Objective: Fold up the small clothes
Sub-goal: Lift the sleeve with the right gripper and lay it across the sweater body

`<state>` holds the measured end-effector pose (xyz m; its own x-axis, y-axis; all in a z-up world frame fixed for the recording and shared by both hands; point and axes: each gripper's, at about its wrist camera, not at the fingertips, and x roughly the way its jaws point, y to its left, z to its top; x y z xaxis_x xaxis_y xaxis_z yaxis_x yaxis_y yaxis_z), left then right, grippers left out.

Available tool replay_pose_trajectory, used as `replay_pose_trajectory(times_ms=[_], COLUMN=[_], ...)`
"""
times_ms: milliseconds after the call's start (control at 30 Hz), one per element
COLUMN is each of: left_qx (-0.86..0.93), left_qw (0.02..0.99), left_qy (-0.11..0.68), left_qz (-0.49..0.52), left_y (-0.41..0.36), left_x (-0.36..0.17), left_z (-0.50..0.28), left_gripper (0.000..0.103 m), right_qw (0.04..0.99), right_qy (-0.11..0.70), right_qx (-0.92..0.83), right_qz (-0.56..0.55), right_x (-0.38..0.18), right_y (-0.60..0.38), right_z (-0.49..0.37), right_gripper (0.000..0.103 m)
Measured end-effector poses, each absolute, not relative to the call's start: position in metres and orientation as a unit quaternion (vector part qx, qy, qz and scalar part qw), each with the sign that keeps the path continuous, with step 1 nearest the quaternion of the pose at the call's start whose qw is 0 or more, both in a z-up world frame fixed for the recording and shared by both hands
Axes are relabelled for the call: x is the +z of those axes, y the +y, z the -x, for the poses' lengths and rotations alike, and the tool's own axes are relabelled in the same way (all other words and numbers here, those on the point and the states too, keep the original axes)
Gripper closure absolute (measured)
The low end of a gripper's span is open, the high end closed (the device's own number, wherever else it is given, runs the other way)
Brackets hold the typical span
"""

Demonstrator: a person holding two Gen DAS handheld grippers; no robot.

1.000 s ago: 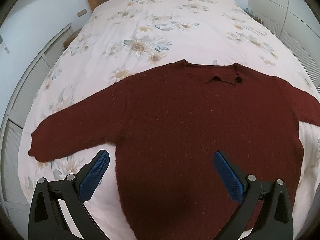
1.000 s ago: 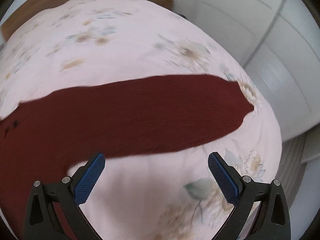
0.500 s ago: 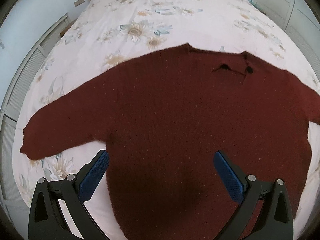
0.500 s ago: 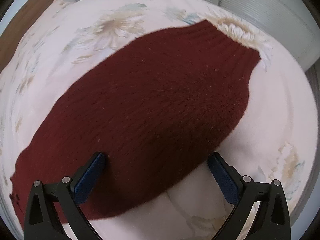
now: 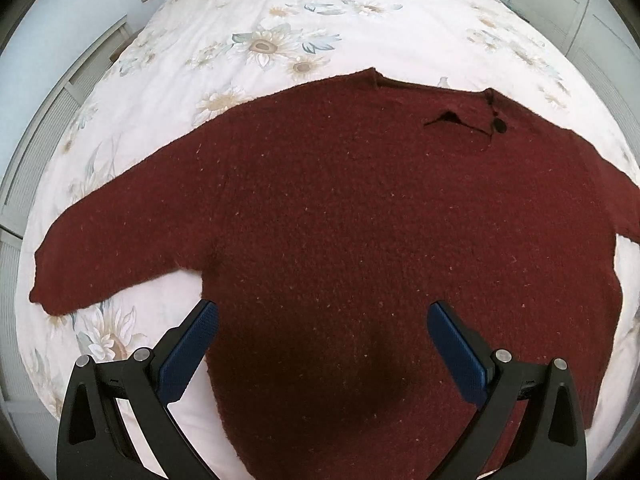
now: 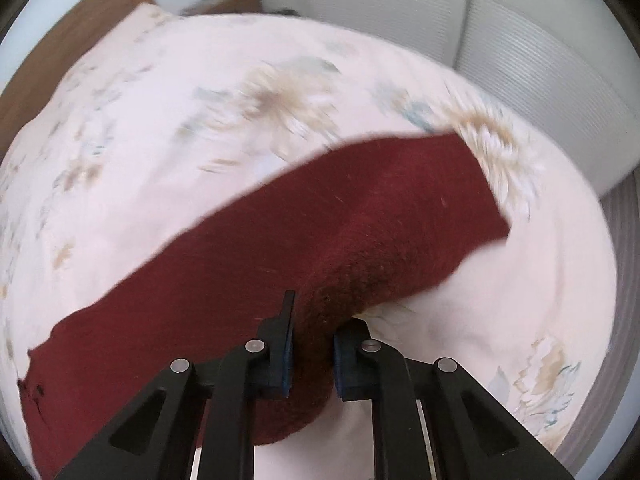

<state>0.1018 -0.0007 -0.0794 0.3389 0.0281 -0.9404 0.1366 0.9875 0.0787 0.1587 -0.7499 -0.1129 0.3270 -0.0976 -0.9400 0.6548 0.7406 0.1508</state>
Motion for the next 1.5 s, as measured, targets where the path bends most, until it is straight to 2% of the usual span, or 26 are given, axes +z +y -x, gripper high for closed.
replay_pose_trajectory(times_ms=[433, 667, 1067, 1500], left_qx=[-0.043, -0.045, -0.046, -0.053], left_qw=[0.833, 0.847, 0.850, 0.831], left_qy=[0.547, 0.526, 0.522, 0.552], left_qz=[-0.066, -0.061, -0.058, -0.035], left_y=[0.009, 0.022, 0.049, 0.068], left_x=[-0.064, -0.050, -0.055, -0.078], left_z=[-0.104, -0.106, -0.126, -0.141], left_gripper=[0.001, 0.001, 0.001, 0.001], right_qw=[0.873, 0.886, 0.861, 0.793], right_qy=[0.452, 0.448, 0.494, 0.594], right_qx=[-0.113, -0.029, 0.084, 0.127], right_qz=[-0.141, -0.120, -0.087, -0.049], right_x=[0.038, 0.063, 0.028, -0.093], right_y=[-0.606, -0.517, -0.361, -0.272], right_z=[-0.200, -0.231, -0.271, -0.258], right_gripper=[0.089, 0.089, 0.089, 0.088])
